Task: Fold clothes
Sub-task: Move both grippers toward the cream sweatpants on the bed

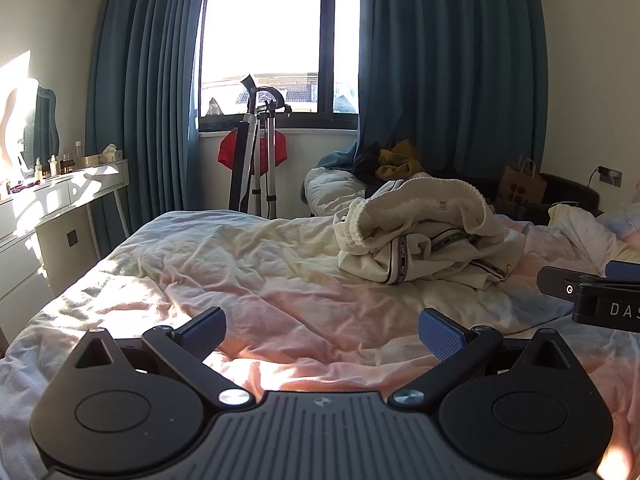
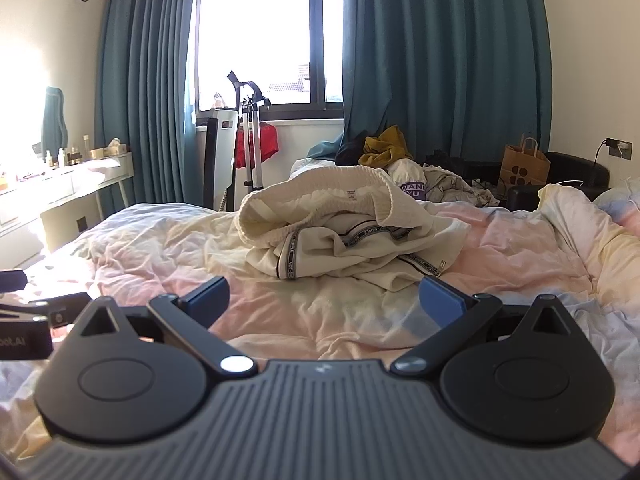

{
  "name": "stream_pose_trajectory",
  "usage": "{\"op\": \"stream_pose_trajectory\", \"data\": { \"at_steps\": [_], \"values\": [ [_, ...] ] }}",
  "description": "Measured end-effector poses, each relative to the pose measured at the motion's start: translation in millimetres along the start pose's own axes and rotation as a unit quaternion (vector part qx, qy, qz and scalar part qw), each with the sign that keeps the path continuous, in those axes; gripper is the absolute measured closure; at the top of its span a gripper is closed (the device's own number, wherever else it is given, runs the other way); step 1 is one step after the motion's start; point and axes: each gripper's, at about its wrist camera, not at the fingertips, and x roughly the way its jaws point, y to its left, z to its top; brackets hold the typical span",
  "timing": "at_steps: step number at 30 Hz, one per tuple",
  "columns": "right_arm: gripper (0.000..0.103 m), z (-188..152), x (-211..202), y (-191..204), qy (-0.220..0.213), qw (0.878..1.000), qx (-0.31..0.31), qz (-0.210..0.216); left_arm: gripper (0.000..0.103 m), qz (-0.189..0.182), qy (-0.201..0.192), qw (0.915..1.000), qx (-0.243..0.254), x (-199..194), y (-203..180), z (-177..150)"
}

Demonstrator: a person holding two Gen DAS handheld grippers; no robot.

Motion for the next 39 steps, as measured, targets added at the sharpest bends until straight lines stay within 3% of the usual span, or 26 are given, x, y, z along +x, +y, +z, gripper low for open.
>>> {"op": "stream_pose_trajectory", "data": {
  "at_steps": [27, 39],
  "values": [
    [0.0, 0, 1, -1, 0.006, 1.0, 0.023, -0.005, 0.0, -0.015, -0.004, 0.9995, 0.028, 1, -15, -3],
    [0.0, 0, -1, -1, 0.004, 1.0, 0.022, -0.01, 0.0, -0.037, 0.002, 0.9992, 0.017, 1, -11, -4]
  ]
}}
